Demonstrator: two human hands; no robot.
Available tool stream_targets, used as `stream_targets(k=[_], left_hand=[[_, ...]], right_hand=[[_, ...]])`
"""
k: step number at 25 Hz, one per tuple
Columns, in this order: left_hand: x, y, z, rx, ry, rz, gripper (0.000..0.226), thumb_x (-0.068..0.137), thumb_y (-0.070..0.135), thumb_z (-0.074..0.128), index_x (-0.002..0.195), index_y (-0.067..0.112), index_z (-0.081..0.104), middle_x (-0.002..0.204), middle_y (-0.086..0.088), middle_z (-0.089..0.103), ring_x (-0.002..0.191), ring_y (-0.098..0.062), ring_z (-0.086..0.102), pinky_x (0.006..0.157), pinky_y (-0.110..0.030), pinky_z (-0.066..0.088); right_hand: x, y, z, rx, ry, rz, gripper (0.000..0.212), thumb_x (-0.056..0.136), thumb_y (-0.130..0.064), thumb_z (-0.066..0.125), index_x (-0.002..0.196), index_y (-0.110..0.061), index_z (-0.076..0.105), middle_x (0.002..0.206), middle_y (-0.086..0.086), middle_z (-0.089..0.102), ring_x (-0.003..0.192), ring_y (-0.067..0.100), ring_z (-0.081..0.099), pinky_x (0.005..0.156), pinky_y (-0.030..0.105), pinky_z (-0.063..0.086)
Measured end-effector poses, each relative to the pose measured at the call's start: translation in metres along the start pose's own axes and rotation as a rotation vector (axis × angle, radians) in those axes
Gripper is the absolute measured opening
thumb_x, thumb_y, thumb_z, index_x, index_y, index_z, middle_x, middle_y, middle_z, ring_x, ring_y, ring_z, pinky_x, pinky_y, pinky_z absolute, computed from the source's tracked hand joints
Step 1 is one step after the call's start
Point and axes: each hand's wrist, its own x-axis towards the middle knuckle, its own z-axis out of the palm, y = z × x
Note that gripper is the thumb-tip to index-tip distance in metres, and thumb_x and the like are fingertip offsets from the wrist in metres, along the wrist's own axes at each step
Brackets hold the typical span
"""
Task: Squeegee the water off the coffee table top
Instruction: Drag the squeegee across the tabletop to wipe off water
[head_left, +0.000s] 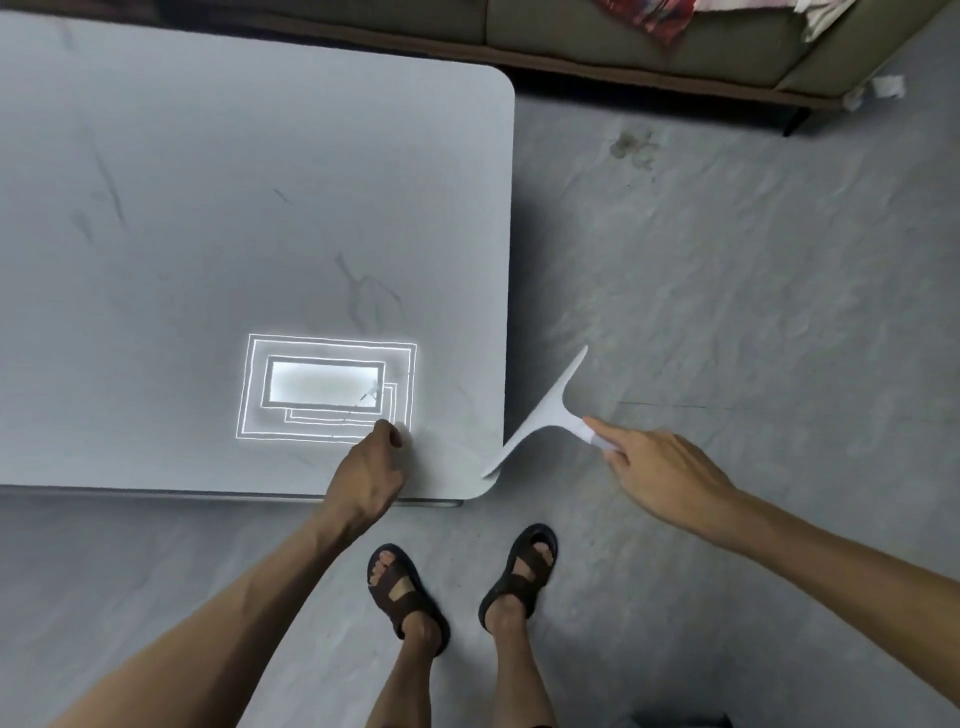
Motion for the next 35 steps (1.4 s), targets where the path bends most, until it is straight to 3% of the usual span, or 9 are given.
stream_targets(k=[4,7,11,17,24,26,28,32,35], left_hand=[[-0.006,-0.026,-0.019,-0.113,0.246,-0.191,0.007,0.088,0.017,0.052,0.094,0.018,0.048,0.087,-0.006,0.065,0.076,-0.028,0.059,0.067,-0.037,0.048],[-0.012,-0.061,-0.045,-0.195,0.401,-0.325,0.006,0.088,0.020,0.053,0.090,0.017,0.048,0.082,-0.004,0.062,0.068,-0.023,0.055,0.063,-0.033,0.040],[-0.024,-0.104,-0.072,-0.243,0.390,-0.434,0.013,0.085,0.023,0.055,0.091,0.016,0.046,0.077,0.000,0.057,0.069,-0.021,0.053,0.058,-0.033,0.038],[-0.026,-0.113,-0.070,-0.219,0.228,-0.444,0.019,0.081,0.011,0.050,0.098,0.015,0.042,0.076,-0.004,0.057,0.065,-0.021,0.052,0.051,-0.030,0.034],[-0.012,-0.063,-0.039,-0.148,0.067,-0.251,0.030,0.081,-0.001,0.054,0.108,0.005,0.044,0.102,-0.015,0.051,0.079,-0.026,0.051,0.053,-0.026,0.030],[-0.008,-0.050,-0.030,-0.105,0.020,-0.191,0.030,0.083,-0.002,0.054,0.111,0.003,0.045,0.106,-0.014,0.048,0.089,-0.028,0.050,0.064,-0.024,0.035],[-0.007,-0.037,-0.024,-0.112,-0.005,-0.186,0.027,0.083,0.002,0.054,0.107,0.008,0.044,0.103,-0.013,0.051,0.080,-0.026,0.051,0.062,-0.028,0.036],[-0.011,-0.024,-0.020,-0.127,-0.049,-0.189,0.028,0.080,0.008,0.052,0.106,0.012,0.045,0.079,-0.003,0.055,0.063,-0.020,0.050,0.052,-0.030,0.034],[-0.016,-0.029,-0.025,-0.174,0.106,-0.220,0.016,0.087,0.013,0.050,0.103,0.014,0.048,0.083,0.000,0.056,0.066,-0.023,0.055,0.056,-0.031,0.039]], right_hand=[[0.019,-0.041,-0.013,-0.070,0.042,-0.221,0.039,0.098,-0.045,0.038,0.136,-0.047,0.039,0.071,0.003,0.059,0.063,0.024,0.059,0.054,0.032,0.042],[0.053,-0.116,0.013,-0.256,-0.126,-0.537,0.043,0.100,-0.048,0.031,0.143,-0.046,0.028,0.096,0.005,0.068,0.085,0.029,0.064,0.063,0.034,0.042],[0.096,-0.214,0.065,-0.370,-0.206,-0.761,0.042,0.103,-0.044,0.029,0.145,-0.042,0.031,0.100,0.002,0.069,0.084,0.025,0.062,0.062,0.033,0.038],[0.114,-0.194,0.077,-0.228,-0.152,-0.628,0.041,0.101,-0.052,0.023,0.141,-0.054,0.027,0.114,0.003,0.067,0.103,0.028,0.062,0.072,0.031,0.039],[0.061,-0.042,0.022,-0.238,-0.011,-0.284,0.040,0.099,-0.049,0.029,0.138,-0.061,0.029,0.088,-0.003,0.070,0.075,0.019,0.064,0.066,0.034,0.052],[0.047,-0.010,0.012,-0.249,0.009,-0.219,0.040,0.100,-0.050,0.029,0.137,-0.061,0.029,0.092,-0.003,0.070,0.080,0.020,0.065,0.070,0.035,0.053],[0.036,0.010,0.003,-0.250,0.025,-0.177,0.038,0.100,-0.050,0.030,0.136,-0.060,0.032,0.100,-0.005,0.071,0.084,0.020,0.066,0.072,0.037,0.053],[0.030,0.015,-0.016,-0.417,-0.035,-0.154,0.034,0.100,-0.049,0.028,0.130,-0.051,0.043,0.087,-0.005,0.067,0.077,0.022,0.065,0.061,0.033,0.048],[0.035,-0.020,-0.023,-0.444,0.035,-0.266,0.034,0.099,-0.050,0.026,0.129,-0.048,0.042,0.067,-0.005,0.057,0.058,0.020,0.058,0.048,0.029,0.039]])
